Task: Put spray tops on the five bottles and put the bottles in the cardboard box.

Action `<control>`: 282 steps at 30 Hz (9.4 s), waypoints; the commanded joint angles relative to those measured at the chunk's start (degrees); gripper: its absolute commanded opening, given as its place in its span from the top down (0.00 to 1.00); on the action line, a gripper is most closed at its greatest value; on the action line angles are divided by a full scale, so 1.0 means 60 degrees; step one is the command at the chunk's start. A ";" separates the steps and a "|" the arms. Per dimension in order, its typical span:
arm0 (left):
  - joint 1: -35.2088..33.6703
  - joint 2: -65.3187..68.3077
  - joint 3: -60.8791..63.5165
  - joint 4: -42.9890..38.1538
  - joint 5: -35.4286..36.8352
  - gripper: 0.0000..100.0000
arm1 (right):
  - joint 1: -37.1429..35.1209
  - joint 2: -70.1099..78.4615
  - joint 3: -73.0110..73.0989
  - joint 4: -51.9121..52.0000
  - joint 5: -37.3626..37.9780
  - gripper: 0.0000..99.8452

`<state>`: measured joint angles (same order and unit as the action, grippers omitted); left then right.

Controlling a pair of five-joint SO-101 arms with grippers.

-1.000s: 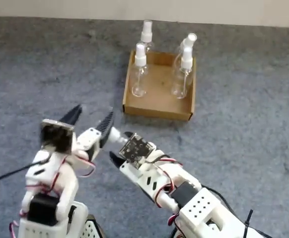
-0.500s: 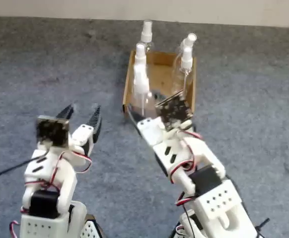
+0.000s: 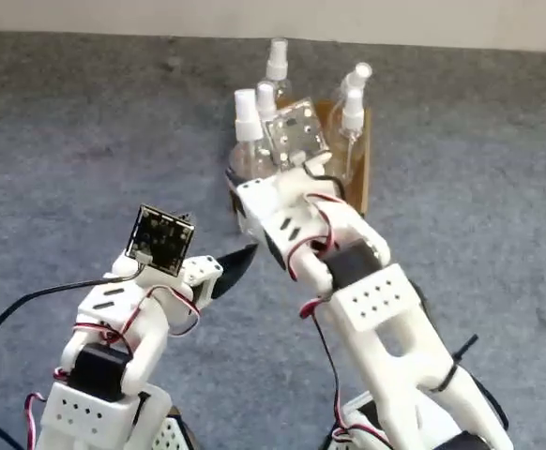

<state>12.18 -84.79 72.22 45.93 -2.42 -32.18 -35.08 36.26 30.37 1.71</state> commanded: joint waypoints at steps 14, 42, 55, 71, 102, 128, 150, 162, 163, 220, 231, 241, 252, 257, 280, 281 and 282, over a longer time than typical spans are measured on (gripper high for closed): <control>-0.0462 -0.0125 0.0344 -0.1070 -0.0103 0.68 | -0.1018 -0.0051 -0.3451 0.4813 -0.0088 1.00; -0.0886 -0.0212 0.0681 -0.0601 -0.0132 0.68 | 0.2161 0.0256 -0.2044 0.0652 0.0718 1.00; -0.1399 -0.0212 0.1516 -0.0527 -0.0117 0.68 | 0.2410 0.0403 0.2088 -0.4462 0.0718 1.00; -0.1399 -0.0139 0.1531 -0.0498 -0.0132 0.68 | 0.2777 0.2938 0.0960 -0.5678 0.0718 1.00; -0.1355 -0.0212 0.1722 -0.0498 -0.0132 0.68 | 0.2762 0.4667 0.1619 -0.7128 0.1114 0.99; -0.1385 -0.0212 0.1736 -0.0498 -0.0147 0.68 | 0.2396 0.4593 0.2088 -0.7099 0.1319 0.78; -0.1399 -0.0212 0.1751 -0.0513 -0.0147 0.68 | 0.2425 0.4579 0.2088 -0.7099 0.1260 0.72; -0.1399 -0.0212 0.1751 -0.0513 -0.0147 0.68 | 0.2410 0.4579 0.2088 -0.7084 0.1319 0.69; -0.1399 -0.0212 0.1751 -0.0513 -0.0147 0.68 | 0.2410 0.4579 0.2088 -0.7084 0.1319 0.69; -0.1414 -0.0212 0.1766 -0.0513 -0.0527 0.68 | 0.2264 -0.2161 -0.0359 0.0799 0.1304 0.69; -0.3143 -0.0227 0.1179 -0.0425 -0.0542 0.68 | 0.4418 -0.5853 0.2835 0.2190 0.1348 0.72; -0.4227 -0.2615 0.0828 0.2784 -0.0777 0.74 | 0.4549 -0.9912 0.6835 0.2205 0.1348 0.96; -0.4242 -0.3275 0.1941 0.4249 -0.2725 0.85 | 0.5297 -1.1700 0.9473 0.4242 0.3839 0.96; -0.4227 -0.3333 0.3890 0.3722 -0.3209 0.99 | 0.5297 -1.1729 1.0601 0.4637 0.4015 0.96; -0.5179 -0.3333 0.4154 0.5201 -0.3458 0.99 | 0.5326 -1.1714 1.1480 0.7084 0.4073 0.99; -0.5179 -0.3333 0.4154 0.5201 -0.3458 0.99 | 0.5326 -1.1714 1.1480 0.7084 0.4073 0.99; -0.5179 -0.3333 0.4154 0.5201 -0.3458 0.99 | 0.5326 -1.1714 1.1480 0.7084 0.4073 0.99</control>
<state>-18.33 -104.22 95.87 76.79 -23.16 -0.79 -104.88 95.52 72.66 25.63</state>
